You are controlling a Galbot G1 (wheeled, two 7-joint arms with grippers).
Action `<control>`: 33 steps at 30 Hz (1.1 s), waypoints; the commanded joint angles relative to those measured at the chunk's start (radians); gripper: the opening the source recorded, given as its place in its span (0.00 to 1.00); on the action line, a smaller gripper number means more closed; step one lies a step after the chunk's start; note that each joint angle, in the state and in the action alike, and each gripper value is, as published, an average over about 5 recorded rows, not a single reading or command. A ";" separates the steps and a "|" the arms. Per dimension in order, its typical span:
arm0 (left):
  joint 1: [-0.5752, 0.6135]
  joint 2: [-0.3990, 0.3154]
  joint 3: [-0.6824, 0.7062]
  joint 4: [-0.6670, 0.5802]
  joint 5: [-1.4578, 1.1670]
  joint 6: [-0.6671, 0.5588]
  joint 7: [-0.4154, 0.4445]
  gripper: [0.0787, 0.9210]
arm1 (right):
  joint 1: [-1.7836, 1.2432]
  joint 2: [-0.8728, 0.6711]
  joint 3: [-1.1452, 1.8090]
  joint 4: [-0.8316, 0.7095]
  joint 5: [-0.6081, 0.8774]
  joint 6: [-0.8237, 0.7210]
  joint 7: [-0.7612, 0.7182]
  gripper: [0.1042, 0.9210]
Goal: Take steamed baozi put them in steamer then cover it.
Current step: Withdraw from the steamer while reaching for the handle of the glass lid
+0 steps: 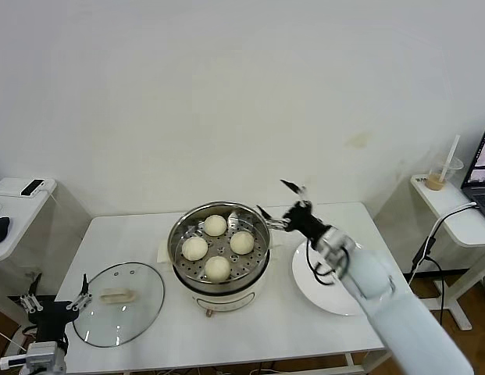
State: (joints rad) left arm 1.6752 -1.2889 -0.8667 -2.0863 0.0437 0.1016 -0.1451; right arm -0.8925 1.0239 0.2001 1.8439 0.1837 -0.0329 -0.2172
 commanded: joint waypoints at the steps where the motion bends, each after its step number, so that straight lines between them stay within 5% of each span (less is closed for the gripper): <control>1: 0.013 0.060 0.000 0.135 0.577 -0.133 -0.013 0.88 | -0.578 0.283 0.632 0.135 -0.036 0.192 0.015 0.88; 6: 0.102 0.113 -0.012 0.171 0.912 -0.180 -0.026 0.88 | -0.633 0.297 0.699 0.130 -0.059 0.184 0.023 0.88; 13: 0.127 0.101 -0.011 0.202 1.238 -0.210 -0.058 0.88 | -0.628 0.337 0.730 0.113 -0.104 0.167 0.083 0.88; 33: -0.059 0.139 0.108 0.368 1.266 -0.236 -0.013 0.88 | -0.683 0.399 0.705 0.132 -0.124 0.165 0.129 0.88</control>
State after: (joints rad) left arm 1.7038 -1.1716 -0.7958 -1.8342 1.2070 -0.1135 -0.1718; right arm -1.5246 1.3907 0.8721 1.9653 0.0788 0.1261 -0.1053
